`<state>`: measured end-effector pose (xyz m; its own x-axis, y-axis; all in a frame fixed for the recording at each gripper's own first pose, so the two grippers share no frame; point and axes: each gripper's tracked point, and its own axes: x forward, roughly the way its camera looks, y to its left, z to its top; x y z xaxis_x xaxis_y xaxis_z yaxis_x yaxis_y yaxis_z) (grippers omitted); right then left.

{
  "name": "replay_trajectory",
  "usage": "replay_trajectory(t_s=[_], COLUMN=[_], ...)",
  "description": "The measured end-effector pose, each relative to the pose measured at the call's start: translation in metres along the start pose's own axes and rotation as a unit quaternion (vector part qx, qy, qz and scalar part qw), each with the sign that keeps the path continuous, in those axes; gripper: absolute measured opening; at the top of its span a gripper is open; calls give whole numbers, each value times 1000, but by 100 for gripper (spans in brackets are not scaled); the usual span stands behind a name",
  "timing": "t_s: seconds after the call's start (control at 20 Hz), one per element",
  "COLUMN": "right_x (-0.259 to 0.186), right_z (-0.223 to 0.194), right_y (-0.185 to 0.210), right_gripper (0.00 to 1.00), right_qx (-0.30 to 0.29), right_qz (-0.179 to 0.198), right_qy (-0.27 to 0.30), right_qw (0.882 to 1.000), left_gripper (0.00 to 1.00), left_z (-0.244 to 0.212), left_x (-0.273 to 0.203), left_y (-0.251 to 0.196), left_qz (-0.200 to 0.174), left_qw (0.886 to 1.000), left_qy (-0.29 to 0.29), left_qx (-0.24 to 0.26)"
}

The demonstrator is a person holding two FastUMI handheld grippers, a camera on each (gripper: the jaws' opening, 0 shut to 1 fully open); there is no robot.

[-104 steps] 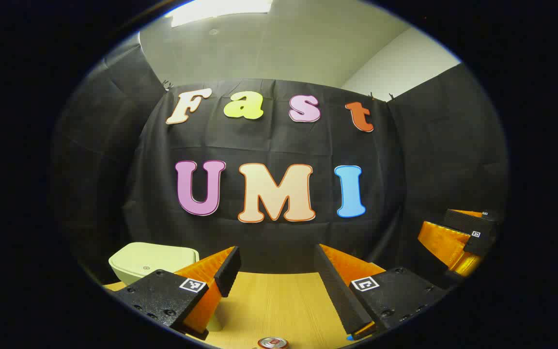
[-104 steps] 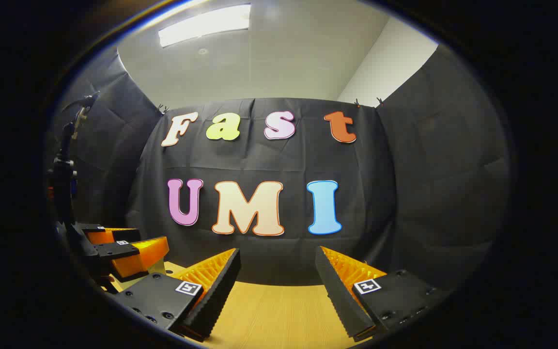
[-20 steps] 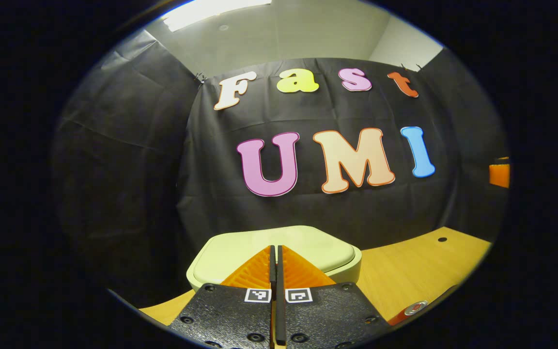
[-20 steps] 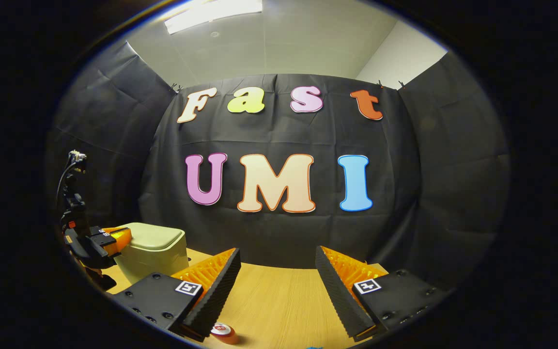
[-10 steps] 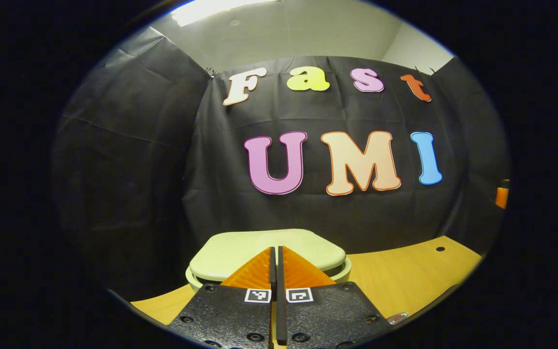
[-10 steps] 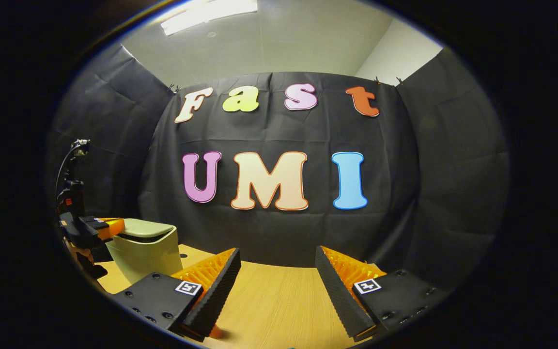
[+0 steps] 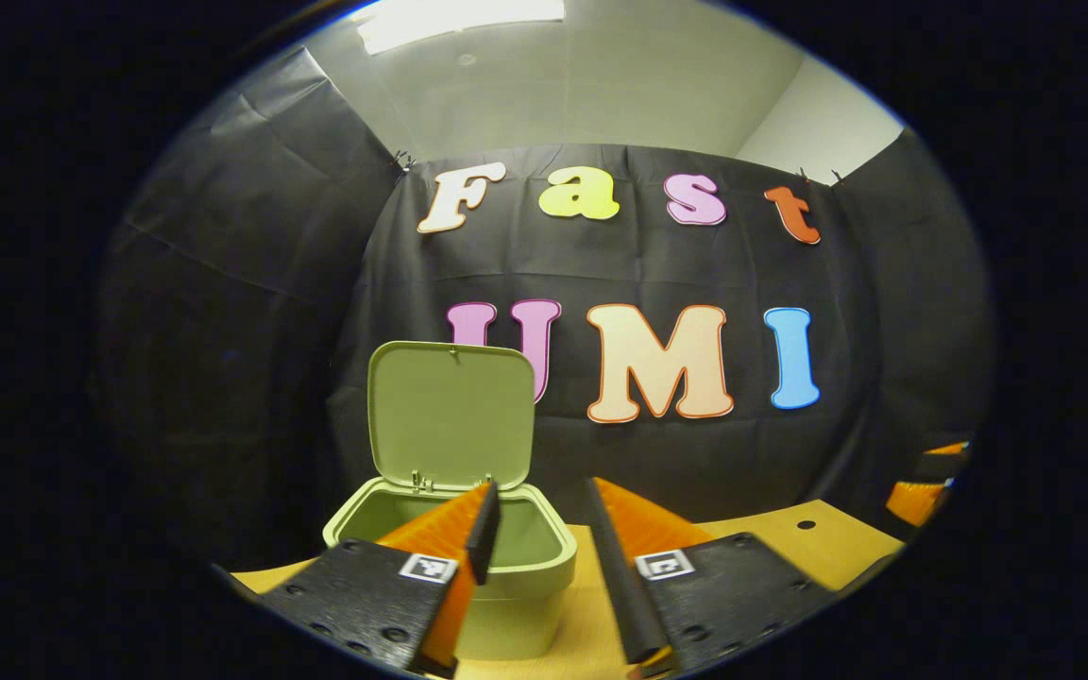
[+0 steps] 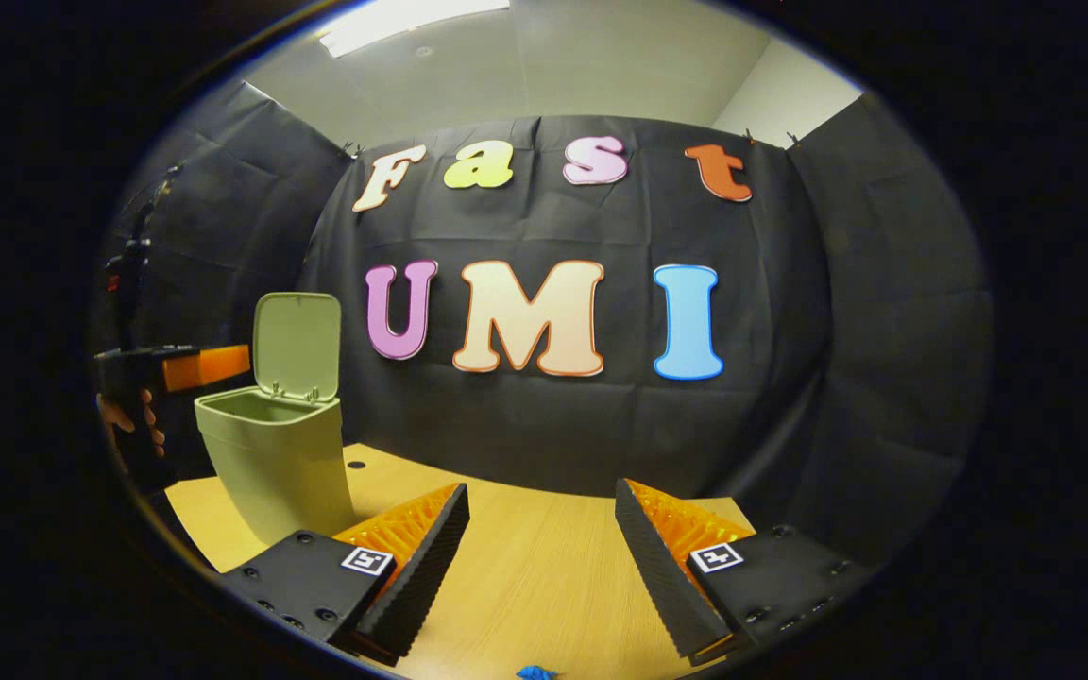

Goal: Press the lid of the desktop garbage bin to open it, pick up the crumpled paper on the desktop and throw it into the bin, then pick up the pop can on the desktop and drop it into the bin, and finally close the garbage bin lid.

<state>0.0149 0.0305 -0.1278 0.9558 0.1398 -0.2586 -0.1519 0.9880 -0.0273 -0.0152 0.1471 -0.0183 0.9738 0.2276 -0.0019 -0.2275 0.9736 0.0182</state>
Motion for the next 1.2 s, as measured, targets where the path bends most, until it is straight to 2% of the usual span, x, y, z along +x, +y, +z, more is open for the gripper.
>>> replay_trajectory(t_s=[0.05,0.15,0.25,0.3,0.65,0.85,1.2], right_x=[-1,0,-1,-1,-9,-27,-56], right_z=[-10,-32,-57,-70,-162,-222,-296], right_y=[-3,-7,-11,-10,-9,-4,-9], right_gripper=[98,98,100,98,98,98,99], right_qx=[-1,-4,-6,-7,-12,6,14], right_qz=[2,7,12,16,39,52,43], right_qy=[10,32,57,70,169,246,343], right_qw=[1000,999,998,997,985,968,938], left_gripper=[65,64,78,86,88,87,87], left_z=[2,5,4,6,21,26,21], left_x=[-3,-9,-16,-18,-33,-40,-44], left_y=[-7,-15,-23,-27,-33,-31,-21], left_qz=[-1,-3,-3,-4,3,8,17], left_qw=[1000,1000,1000,1000,1000,1000,1000], left_qy=[-3,-3,-1,-2,-9,-12,1], left_qx=[1,4,8,11,21,26,25])
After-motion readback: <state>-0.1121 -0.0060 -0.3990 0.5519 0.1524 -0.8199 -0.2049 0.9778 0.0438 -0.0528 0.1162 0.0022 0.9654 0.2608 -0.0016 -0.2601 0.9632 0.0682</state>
